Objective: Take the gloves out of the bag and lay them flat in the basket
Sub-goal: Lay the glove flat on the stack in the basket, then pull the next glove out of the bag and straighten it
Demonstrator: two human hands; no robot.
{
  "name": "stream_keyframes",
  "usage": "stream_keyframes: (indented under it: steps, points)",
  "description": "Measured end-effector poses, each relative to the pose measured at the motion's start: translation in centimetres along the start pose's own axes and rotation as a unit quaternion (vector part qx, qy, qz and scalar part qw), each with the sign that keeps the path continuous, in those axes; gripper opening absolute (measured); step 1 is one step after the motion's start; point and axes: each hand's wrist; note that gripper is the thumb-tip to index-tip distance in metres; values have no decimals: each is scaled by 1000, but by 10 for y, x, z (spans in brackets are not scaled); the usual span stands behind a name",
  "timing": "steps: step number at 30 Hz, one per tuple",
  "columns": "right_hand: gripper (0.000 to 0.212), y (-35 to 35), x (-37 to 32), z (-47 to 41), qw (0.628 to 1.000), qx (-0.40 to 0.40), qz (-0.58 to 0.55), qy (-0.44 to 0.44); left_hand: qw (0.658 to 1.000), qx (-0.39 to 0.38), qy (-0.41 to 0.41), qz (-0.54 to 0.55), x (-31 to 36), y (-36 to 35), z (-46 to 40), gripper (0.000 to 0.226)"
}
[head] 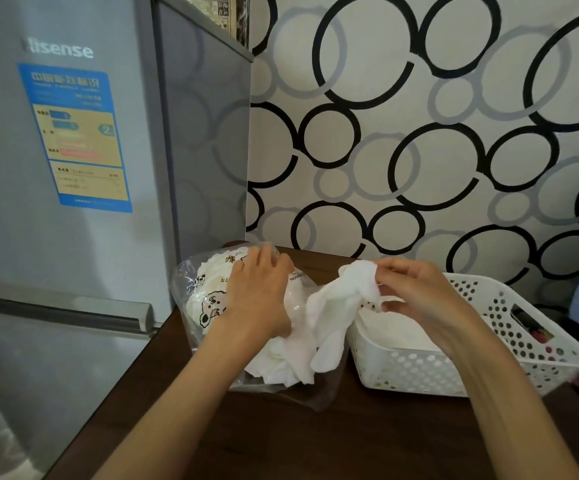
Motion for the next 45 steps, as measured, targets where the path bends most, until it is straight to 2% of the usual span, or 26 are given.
stream_keyframes:
  steps: [4, 6, 9, 11, 14, 15, 17, 19, 21, 23, 25, 27, 28, 30, 32, 34, 37, 40, 45]
  points:
    - [9, 5, -3, -1, 998, 32, -49, -3, 1000, 4, -21, -3, -2, -1, 1, 90]
    - [9, 6, -1, -1, 998, 28, -46, -11, 999, -10, -51, 15, -5, 3, 0, 100]
    - [14, -2, 1, 0, 999, 15, -32, 6, 981, -74, -100, 150, -10, 18, 1, 116]
    - [13, -10, 0, 2, 999, 7, -13, 40, 952, -63, -117, 275, -7, 25, 0, 101]
    - [13, -12, -4, 5, 997, -16, 8, 74, 915, 14, -106, 389, -2, 25, -3, 46]
    - [18, -9, -6, 5, 996, -33, 17, 76, 910, 35, -89, 403, -2, 24, -4, 29]
    - [38, -2, -7, 8, 991, -76, 91, 65, 899, 69, -43, 429, -3, 24, -5, 10]
    - [52, -6, -3, 11, 970, -104, 210, 63, 880, 90, -16, 466, -4, 27, -5, 5]
    - [36, -19, 5, 9, 959, -75, 247, 118, 863, 95, -3, 497, -3, 30, -4, 11]
    - [7, -27, 8, 5, 964, -10, 199, 173, 849, 107, 17, 518, -2, 34, -2, 10]
    - [4, -25, 7, 2, 978, 22, 100, 180, 830, 124, 44, 541, -4, 36, -2, 8]
    - [5, -24, 3, 2, 984, 3, 21, 174, 816, 124, 59, 561, -5, 39, -2, 11]
    - [7, -24, 2, 4, 985, -14, 1, 169, 807, 118, 65, 576, -5, 40, -2, 13]
    - [34, -25, 3, 4, 987, -65, 1, 144, 783, 101, 79, 609, -3, 43, -1, 13]
    - [71, -17, 4, 3, 982, -142, 77, 103, 771, 88, 86, 625, -1, 45, 0, 12]
    - [82, 3, 5, 4, 961, -187, 188, 81, 771, 82, 81, 626, 1, 45, 1, 13]
    - [55, 32, 10, 9, 921, -179, 345, 27, 775, 82, 80, 621, 4, 44, 1, 16]
    - [26, 35, 18, 11, 908, -200, 369, 13, 776, 69, 85, 621, 10, 45, 2, 16]
    - [25, 22, 24, 17, 918, -207, 336, 42, 748, 90, 102, 649, 22, 55, 4, 12]
Point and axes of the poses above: each hand's wrist, its own z-axis away from the middle knuckle, its own y-axis out of the back of the hand, x = y × z, and after that the axes turned 3 degrees about -z, right-handed
